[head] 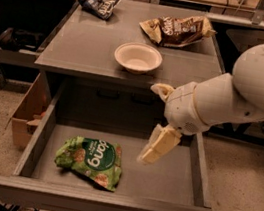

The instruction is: Pick green rice chip bag from top drawer and place on counter

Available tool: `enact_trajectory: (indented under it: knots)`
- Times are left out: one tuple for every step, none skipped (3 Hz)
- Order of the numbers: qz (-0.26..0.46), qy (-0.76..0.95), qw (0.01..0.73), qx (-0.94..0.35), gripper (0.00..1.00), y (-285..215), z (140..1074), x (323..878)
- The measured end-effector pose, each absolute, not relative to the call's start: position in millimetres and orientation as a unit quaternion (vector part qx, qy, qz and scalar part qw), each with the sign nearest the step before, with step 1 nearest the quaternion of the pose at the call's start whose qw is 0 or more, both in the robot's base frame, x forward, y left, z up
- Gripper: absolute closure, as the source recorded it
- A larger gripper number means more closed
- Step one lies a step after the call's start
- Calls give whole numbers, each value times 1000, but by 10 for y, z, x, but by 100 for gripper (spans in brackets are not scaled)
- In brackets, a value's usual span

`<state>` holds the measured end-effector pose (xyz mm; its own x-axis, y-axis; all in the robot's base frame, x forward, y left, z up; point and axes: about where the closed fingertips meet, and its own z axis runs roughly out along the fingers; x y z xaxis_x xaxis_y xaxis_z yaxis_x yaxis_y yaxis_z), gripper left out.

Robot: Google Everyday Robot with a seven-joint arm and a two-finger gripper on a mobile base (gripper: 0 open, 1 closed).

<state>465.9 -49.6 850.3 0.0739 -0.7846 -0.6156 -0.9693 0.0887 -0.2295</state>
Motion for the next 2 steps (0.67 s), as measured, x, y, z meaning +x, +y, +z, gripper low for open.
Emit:
enact_trajectory:
  knots:
    - [212, 647, 321, -659, 0, 133, 8025, 4630]
    - [253, 647, 325, -642, 0, 611, 7642, 4865]
